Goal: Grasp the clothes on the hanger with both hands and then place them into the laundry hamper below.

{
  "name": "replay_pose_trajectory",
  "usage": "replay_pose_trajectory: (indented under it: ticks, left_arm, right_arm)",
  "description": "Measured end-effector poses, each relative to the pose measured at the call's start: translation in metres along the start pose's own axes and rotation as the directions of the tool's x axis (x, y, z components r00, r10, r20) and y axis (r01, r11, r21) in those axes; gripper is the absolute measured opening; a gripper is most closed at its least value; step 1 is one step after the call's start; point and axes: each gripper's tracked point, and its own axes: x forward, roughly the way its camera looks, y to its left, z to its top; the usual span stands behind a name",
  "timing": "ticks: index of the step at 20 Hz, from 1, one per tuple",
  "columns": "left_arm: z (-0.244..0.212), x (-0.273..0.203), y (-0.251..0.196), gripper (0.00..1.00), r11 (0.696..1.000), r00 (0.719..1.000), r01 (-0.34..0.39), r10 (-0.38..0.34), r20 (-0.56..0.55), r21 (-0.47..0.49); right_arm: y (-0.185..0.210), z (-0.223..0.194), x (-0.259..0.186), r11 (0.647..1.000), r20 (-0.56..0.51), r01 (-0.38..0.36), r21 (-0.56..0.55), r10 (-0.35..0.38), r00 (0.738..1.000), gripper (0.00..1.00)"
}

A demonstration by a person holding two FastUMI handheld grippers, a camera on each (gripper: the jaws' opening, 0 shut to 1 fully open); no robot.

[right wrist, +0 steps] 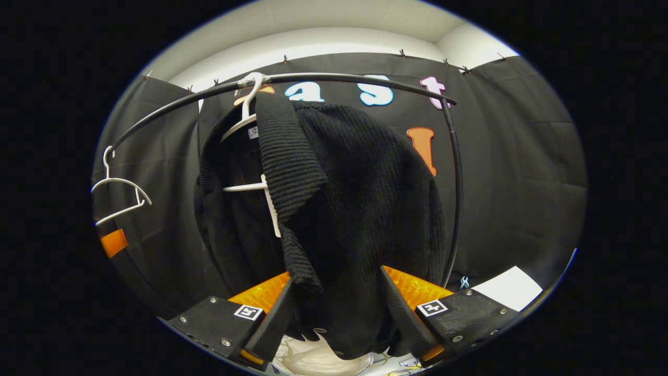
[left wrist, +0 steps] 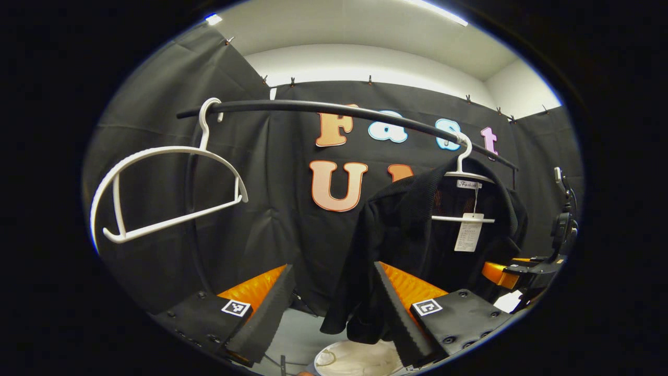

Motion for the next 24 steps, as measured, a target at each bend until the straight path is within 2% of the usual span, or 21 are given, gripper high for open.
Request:
replay_pose_trajectory:
  ticks: [3, 4, 5, 6, 7, 8, 9, 10, 11, 12, 13, 14, 16, 17, 18, 20, 24]
  left_arm:
    - [-0.007, 0.007, -0.002, 0.93, 1.000, 1.000, 0.008, -0.008, -0.013, 0.000]
    - [-0.009, 0.009, -0.004, 0.93, 1.000, 1.000, 0.011, -0.011, -0.018, -0.001]
    - [-0.011, 0.011, -0.006, 0.94, 1.000, 1.000, 0.015, -0.015, -0.022, -0.003]
    - [-0.012, 0.014, -0.008, 0.95, 1.000, 1.000, 0.019, -0.019, -0.025, -0.005]
    - [-0.014, 0.016, -0.011, 0.96, 1.000, 0.999, 0.024, -0.024, -0.029, -0.007]
    - [-0.014, 0.020, -0.015, 0.97, 0.999, 0.999, 0.032, -0.032, -0.031, -0.009]
    - [-0.015, 0.023, -0.018, 0.97, 0.999, 0.999, 0.038, -0.039, -0.033, -0.009]
    - [-0.016, 0.026, -0.023, 0.93, 0.999, 0.999, 0.043, -0.043, -0.033, -0.009]
    - [-0.017, 0.029, -0.027, 0.97, 0.999, 0.998, 0.049, -0.049, -0.033, -0.008]
    - [-0.018, 0.031, -0.032, 0.93, 0.998, 0.998, 0.055, -0.056, -0.038, -0.010]
    - [-0.021, 0.033, -0.039, 0.93, 0.998, 0.997, 0.064, -0.065, -0.044, -0.011]
    - [-0.023, 0.034, -0.045, 0.94, 0.997, 0.996, 0.073, -0.073, -0.050, -0.012]
    - [-0.026, 0.039, -0.058, 0.94, 0.996, 0.994, 0.092, -0.093, -0.056, -0.015]
    - [-0.027, 0.043, -0.065, 0.93, 0.995, 0.993, 0.101, -0.102, -0.056, -0.022]
    - [-0.028, 0.047, -0.072, 0.97, 0.994, 0.993, 0.106, -0.107, -0.056, -0.029]
    - [-0.034, 0.054, -0.085, 0.94, 0.993, 0.991, 0.113, -0.115, -0.071, -0.034]
    - [-0.043, 0.069, -0.114, 0.94, 0.991, 0.987, 0.131, -0.134, -0.085, -0.039]
  right_arm:
    - [0.008, 0.000, 0.015, 1.000, -0.005, -0.009, -0.012, 0.009, 1.000, 0.92]
    - [0.003, -0.003, 0.020, 1.000, -0.001, -0.010, -0.015, 0.010, 1.000, 1.00]
    - [0.003, -0.004, 0.025, 1.000, 0.001, -0.010, -0.017, 0.010, 1.000, 0.92]
    - [0.000, -0.007, 0.031, 1.000, 0.000, -0.010, -0.016, 0.010, 1.000, 1.00]
    - [-0.001, -0.008, 0.035, 1.000, -0.003, -0.009, -0.013, 0.009, 1.000, 0.89]
    - [-0.003, -0.008, 0.040, 1.000, -0.009, -0.008, -0.007, 0.008, 1.000, 0.88]
    - [-0.004, -0.009, 0.045, 1.000, -0.016, -0.004, 0.002, 0.004, 1.000, 0.67]
    - [-0.006, -0.012, 0.048, 1.000, -0.024, -0.005, 0.011, 0.005, 1.000, 0.66]
    - [-0.005, -0.013, 0.050, 1.000, -0.033, -0.013, 0.020, 0.013, 0.999, 0.54]
    - [-0.003, -0.013, 0.052, 0.999, -0.036, -0.024, 0.028, 0.025, 0.999, 0.52]
    - [-0.002, -0.012, 0.054, 0.999, -0.036, -0.036, 0.035, 0.038, 0.999, 0.54]
    - [-0.002, -0.010, 0.055, 0.999, -0.037, -0.036, 0.037, 0.038, 0.999, 0.36]
    - [-0.006, -0.009, 0.057, 0.999, -0.042, -0.038, 0.033, 0.039, 0.998, 0.22]
    - [-0.008, -0.009, 0.058, 0.999, -0.046, -0.044, 0.030, 0.045, 0.998, 0.18]
    - [-0.008, -0.008, 0.060, 0.998, -0.050, -0.053, 0.028, 0.055, 0.997, 0.13]
    - [-0.008, -0.008, 0.060, 0.997, -0.060, -0.071, 0.022, 0.072, 0.996, 0.04]
    - [-0.008, -0.007, 0.059, 0.994, -0.060, -0.113, -0.001, 0.113, 0.992, 0.00]
